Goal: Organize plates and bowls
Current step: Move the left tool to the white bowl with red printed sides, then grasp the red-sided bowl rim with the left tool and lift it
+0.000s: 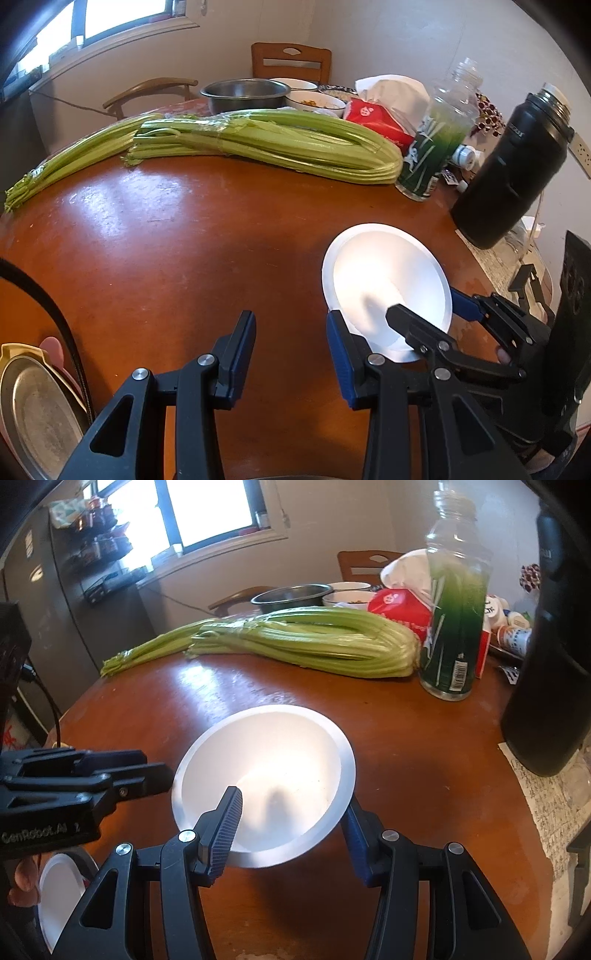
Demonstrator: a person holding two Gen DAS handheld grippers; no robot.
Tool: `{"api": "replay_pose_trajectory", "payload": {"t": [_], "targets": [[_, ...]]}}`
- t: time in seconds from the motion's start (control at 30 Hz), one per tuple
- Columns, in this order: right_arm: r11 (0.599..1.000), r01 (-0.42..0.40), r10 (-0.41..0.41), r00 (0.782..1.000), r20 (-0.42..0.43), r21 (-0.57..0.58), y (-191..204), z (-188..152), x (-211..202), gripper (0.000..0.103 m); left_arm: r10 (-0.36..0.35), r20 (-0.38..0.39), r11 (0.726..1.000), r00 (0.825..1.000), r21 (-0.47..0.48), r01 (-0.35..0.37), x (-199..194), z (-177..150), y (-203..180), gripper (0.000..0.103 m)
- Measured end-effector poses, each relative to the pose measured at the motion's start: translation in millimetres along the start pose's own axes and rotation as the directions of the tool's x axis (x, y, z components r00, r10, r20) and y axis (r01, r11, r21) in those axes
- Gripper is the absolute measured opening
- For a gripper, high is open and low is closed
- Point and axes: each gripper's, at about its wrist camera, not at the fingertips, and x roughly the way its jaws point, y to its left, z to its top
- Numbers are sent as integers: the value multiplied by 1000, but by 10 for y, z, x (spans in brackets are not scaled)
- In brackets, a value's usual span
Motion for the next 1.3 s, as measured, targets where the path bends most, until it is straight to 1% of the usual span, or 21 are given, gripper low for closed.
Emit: {"api": "replay_pose_trajectory", "payload": {"t": [0.13,0.23,0.3,0.5,0.63,0.77,0.9,0.93,0.97,1.0,1.3], "targets": [[1000,-13,13,1000,0,-4,41,2,12,55,-10,5,999,1000,-33,11,-14,4,92,40],[1000,-21,20,1000,-5,-8,63,12,41,55,-36,18,998,999,-57,37,-62,-5,161,40],[999,-49,49,999,-15,-10,92,11,61,55,-47,27,997,999,-58,49,-85,-5,173,40],[994,-113,112,993,-39,-16,209,-1,115,55,-46,-2,998,999,-51,46,-15,-8,160,40],[992,-126,125,991,-43,-21,270,-14,123,55,-53,-19,997,998,-61,52,27,-20,192,40],[992,-127,126,991,-45,-22,317,-26,117,55,-44,-40,997,998,-62,41,75,-38,196,40],[990,-135,134,990,-44,-28,356,-43,109,55,-27,-38,999,999,-33,26,84,-58,147,40],[990,-138,137,990,-43,-28,367,-47,106,54,-28,-40,999,999,-25,27,85,-64,133,40],[990,-139,138,990,-42,-22,370,-47,105,50,-30,-43,999,999,-20,29,88,-71,124,40],[990,-139,138,990,-42,-21,377,-43,108,50,-28,-44,999,999,-17,27,90,-73,118,40],[993,-117,116,993,-38,-22,409,-37,77,49,-32,-35,999,999,-8,32,42,-90,99,40]]}}
